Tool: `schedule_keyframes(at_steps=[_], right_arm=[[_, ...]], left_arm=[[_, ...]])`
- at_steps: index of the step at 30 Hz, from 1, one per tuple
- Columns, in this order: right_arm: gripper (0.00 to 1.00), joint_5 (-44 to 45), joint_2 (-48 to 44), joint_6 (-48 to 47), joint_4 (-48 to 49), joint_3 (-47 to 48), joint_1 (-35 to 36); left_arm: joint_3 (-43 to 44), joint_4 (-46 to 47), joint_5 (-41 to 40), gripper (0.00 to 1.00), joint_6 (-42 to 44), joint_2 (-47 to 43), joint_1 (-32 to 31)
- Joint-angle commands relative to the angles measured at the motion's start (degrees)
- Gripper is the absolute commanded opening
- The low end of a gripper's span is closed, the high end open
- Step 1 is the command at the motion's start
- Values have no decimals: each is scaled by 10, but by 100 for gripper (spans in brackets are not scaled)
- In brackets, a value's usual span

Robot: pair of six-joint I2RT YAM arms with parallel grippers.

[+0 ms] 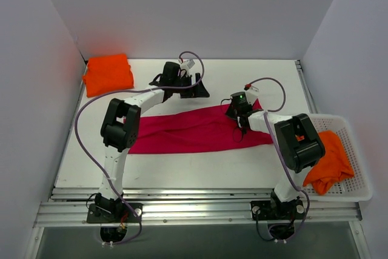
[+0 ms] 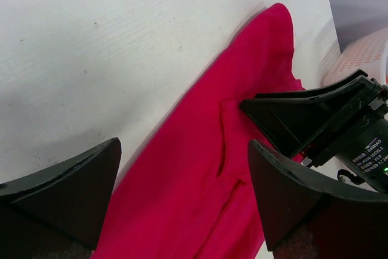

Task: Fold and stack the t-shirts
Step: Fold the tshirt

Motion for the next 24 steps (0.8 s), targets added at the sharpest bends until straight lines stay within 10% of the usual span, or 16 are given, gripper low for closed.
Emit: schedule_keyframes(at_steps=[1,8,24], right_arm=[[39,9,14,-1,3,9,4],[0,7,-4,-4,-8,-7,4],[0,13,-87,0,-32,-42,25]], left_arm=[[5,25,16,94,11,14,-1],[10,49,20,93,3,30,0],[-5,69,23,90,-5,31,2]])
